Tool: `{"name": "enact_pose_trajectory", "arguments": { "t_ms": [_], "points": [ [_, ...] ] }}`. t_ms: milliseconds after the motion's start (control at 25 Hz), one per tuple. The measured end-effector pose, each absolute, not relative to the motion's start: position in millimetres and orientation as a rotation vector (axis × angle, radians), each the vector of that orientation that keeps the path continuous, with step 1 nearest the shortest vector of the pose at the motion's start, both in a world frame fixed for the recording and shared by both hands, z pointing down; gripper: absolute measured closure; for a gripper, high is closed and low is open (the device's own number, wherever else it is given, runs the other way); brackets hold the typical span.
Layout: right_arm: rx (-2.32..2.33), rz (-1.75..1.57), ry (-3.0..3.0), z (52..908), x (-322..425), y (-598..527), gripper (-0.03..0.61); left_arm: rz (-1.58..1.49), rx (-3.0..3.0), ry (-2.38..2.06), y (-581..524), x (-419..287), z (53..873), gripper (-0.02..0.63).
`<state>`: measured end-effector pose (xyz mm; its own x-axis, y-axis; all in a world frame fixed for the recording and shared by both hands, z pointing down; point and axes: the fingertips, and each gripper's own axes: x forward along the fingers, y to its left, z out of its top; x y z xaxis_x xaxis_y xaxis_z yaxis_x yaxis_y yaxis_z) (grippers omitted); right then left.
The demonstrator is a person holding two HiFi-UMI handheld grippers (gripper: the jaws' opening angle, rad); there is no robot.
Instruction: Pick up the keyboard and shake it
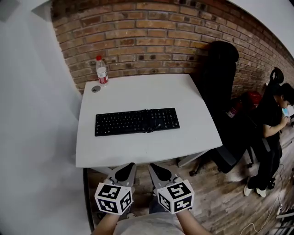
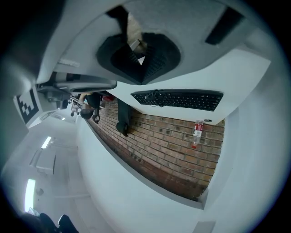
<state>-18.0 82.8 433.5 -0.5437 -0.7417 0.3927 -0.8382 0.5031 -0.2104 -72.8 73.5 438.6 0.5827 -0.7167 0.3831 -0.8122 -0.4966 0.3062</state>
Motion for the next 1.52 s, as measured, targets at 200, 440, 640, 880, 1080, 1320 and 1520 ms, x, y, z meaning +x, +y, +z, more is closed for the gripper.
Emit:
{"name": "enact_pose_trajectory", "arguments": {
  "t_ms": [200,440,640,880,1080,1320,1520],
  "points": [
    [1.303,0.57,-2.513,438,2,48,0.568,0.288,2.328,-1.257,42,-55,444,0.618],
    [1.266,0.587,-2.523,441,26,13,0.568,0.285,2.281,-1.302,9,-40,446,0.618],
    [1.229,0.588,-2.533,439,44,-13,0.568,0.287,2.252,-1.341,-15,-27,444,0.618],
    [1.188,0.602,-2.551,439,63,-42,0.568,0.285,2.219,-1.403,-44,-17,443,0.618],
    [1.153,0.611,-2.572,442,73,-65,0.568,0.267,2.172,-1.465,-64,-25,444,0.618],
    [1.171,0.61,-2.572,441,87,-90,0.568,0.277,2.193,-1.473,-84,-39,441,0.615],
    [1.166,0.608,-2.563,446,90,-109,0.568,0.278,2.141,-1.513,-103,-67,449,0.615]
  ]
}}
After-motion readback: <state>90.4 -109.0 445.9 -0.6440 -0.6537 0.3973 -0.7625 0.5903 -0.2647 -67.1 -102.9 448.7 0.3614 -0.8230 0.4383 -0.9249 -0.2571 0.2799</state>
